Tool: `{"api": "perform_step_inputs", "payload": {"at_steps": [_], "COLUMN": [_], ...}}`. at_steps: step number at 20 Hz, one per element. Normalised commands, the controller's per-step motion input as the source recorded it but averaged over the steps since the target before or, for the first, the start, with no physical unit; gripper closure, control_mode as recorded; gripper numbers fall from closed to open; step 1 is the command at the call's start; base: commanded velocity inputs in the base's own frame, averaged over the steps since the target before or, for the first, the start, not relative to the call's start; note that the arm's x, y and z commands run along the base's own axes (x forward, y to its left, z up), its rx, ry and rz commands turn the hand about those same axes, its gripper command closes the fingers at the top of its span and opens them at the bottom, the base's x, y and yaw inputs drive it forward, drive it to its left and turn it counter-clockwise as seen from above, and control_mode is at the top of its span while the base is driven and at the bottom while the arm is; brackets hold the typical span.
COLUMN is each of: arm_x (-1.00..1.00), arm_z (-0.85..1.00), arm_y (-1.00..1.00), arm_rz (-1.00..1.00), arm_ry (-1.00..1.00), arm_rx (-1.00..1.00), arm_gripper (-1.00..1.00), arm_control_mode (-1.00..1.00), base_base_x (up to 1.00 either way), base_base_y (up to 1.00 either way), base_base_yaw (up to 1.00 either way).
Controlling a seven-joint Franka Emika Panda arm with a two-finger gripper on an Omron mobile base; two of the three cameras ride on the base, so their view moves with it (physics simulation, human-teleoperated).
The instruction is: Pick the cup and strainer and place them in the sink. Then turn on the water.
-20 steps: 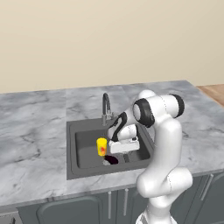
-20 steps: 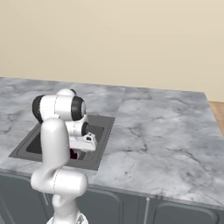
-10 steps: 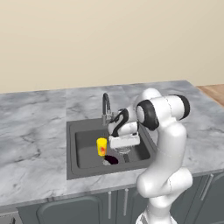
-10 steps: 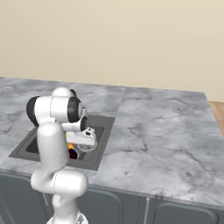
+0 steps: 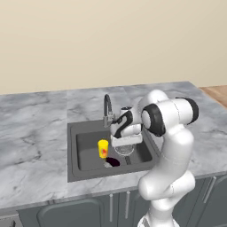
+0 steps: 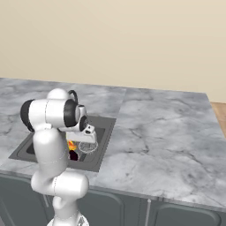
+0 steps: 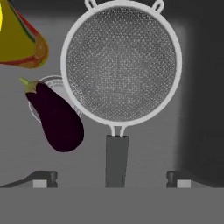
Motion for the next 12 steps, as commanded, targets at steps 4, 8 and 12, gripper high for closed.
{"api": "perform_step_inputs", "payload": {"at_steps": [4,8,12], "arm_x": [0.0,0.0,0.0], "arm_z": [0.16,0.15,0.19], "arm_y": [0.0,0.0,-0.02], "arm_rz": [0.0,0.0,0.0], "arm_ry": [-0.2,-0.22,-0.21], "arm_rx": [0.0,0.0,0.0], "arm_gripper": [-1.0,-1.0,-1.0], "arm_control_mode": [-1.0,-1.0,-1.0], "base_base_x": [0.0,0.0,0.0], "base_base_y": [0.0,0.0,0.0], "base_base_yaw": [0.0,0.0,0.0]}}
